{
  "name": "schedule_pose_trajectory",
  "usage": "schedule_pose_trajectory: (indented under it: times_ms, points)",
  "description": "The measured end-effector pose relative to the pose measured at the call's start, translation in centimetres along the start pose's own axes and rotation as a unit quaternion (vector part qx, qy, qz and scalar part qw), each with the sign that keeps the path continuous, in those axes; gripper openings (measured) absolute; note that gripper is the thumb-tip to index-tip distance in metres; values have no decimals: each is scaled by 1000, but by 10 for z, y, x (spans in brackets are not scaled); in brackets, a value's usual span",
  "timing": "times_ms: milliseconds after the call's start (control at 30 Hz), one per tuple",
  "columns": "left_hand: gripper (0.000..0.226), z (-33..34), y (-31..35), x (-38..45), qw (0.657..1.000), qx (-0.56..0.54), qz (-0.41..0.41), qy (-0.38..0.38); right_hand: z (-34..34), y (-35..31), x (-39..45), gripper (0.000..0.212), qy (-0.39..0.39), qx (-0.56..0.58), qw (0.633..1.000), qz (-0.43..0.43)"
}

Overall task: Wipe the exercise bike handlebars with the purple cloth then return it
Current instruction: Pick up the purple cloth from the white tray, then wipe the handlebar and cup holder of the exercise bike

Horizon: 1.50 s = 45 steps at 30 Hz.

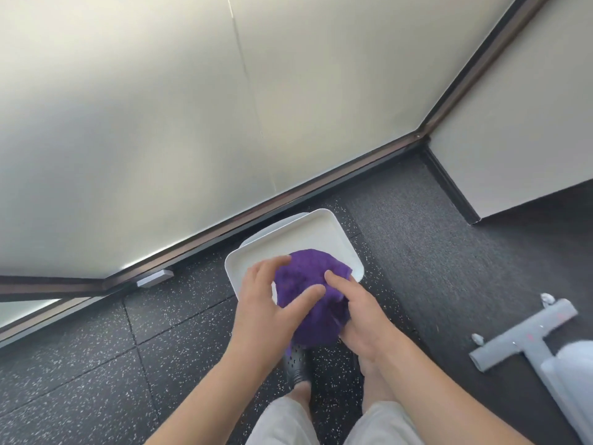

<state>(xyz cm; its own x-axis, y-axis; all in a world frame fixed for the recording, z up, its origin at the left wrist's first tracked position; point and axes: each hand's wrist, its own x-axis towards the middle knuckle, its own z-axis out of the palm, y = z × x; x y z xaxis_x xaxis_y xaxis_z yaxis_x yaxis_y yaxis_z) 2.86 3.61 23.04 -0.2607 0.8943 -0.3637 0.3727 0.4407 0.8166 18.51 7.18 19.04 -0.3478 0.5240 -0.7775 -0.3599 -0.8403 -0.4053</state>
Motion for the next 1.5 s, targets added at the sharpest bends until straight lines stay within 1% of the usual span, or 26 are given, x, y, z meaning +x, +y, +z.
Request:
schedule_pose_trajectory:
  times_ms: [33,67,133,200,333,467,533,600,667,767,800,833,900,967,1000,1033,1067,1133,1167,1200,1233,1300,1367,1433,1467,1500]
  points:
    - [69,-6,5,-1,1000,-22,-12,-7,-1,-2,-15,55,1,11,1000,1]
    - [75,-11,11,-2,996,-72,-38,-43,-2,-4,-31,58,-2,24,1000,4]
    - [83,-10,23,-6,960,-222,-88,-147,-6,-8,-66,62,-13,48,999,-1]
    - [90,-1,32,-16,930,-289,-88,-211,-13,-15,-99,64,-12,61,998,-30]
    - [97,29,60,-44,936,-232,-25,-262,-44,-27,-167,61,56,6,987,-149]
    - [74,67,102,-78,942,-122,66,-305,-84,-25,-236,60,186,-45,946,-261]
    - [63,91,127,-101,932,-128,60,-333,-107,-21,-273,69,264,-59,913,-307]
    - [61,118,151,-126,921,-139,47,-360,-131,-19,-312,72,307,-89,886,-334]
    - [66,147,175,-155,906,-137,47,-398,-158,-14,-350,67,334,-113,867,-352]
    - [80,186,210,-204,880,-101,97,-454,-198,-6,-415,58,374,-125,837,-380]
    - [86,199,222,-220,869,-86,118,-473,-210,-3,-439,64,383,-124,828,-391]
    - [89,212,233,-237,856,-73,137,-493,-223,-1,-462,76,388,-123,822,-397]
    - [88,241,252,-270,829,-66,155,-534,-252,7,-501,97,399,-100,823,-392]
    - [84,272,269,-304,806,-90,146,-566,-280,14,-530,92,397,-28,818,-415]
    - [84,287,276,-320,798,-102,141,-577,-291,15,-542,87,376,32,816,-438]
    - [84,301,281,-335,791,-113,141,-585,-301,15,-553,86,326,104,818,-463]
    - [84,313,287,-348,785,-124,143,-590,-309,16,-559,87,247,175,822,-482]
    - [83,333,295,-372,775,-135,142,-601,-315,18,-571,92,89,289,827,-474]
    - [82,342,300,-382,772,-126,148,-605,-318,17,-576,93,44,329,822,-463]
    - [81,349,305,-389,771,-109,166,-605,-321,15,-579,90,28,361,816,-450]
    - [81,354,312,-394,772,-86,190,-601,-324,12,-582,83,46,382,815,-433]
    - [85,365,324,-396,781,-13,262,-568,-333,6,-590,67,123,393,813,-413]
    - [92,374,339,-391,780,63,314,-538,-344,-1,-597,66,162,406,791,-428]
    - [98,382,351,-385,772,58,269,-572,-351,-12,-601,66,169,429,773,-435]
    - [99,387,357,-382,760,39,246,-600,-353,-18,-602,68,152,438,773,-433]
    - [98,392,362,-381,749,20,232,-621,-354,-25,-603,77,140,442,776,-427]
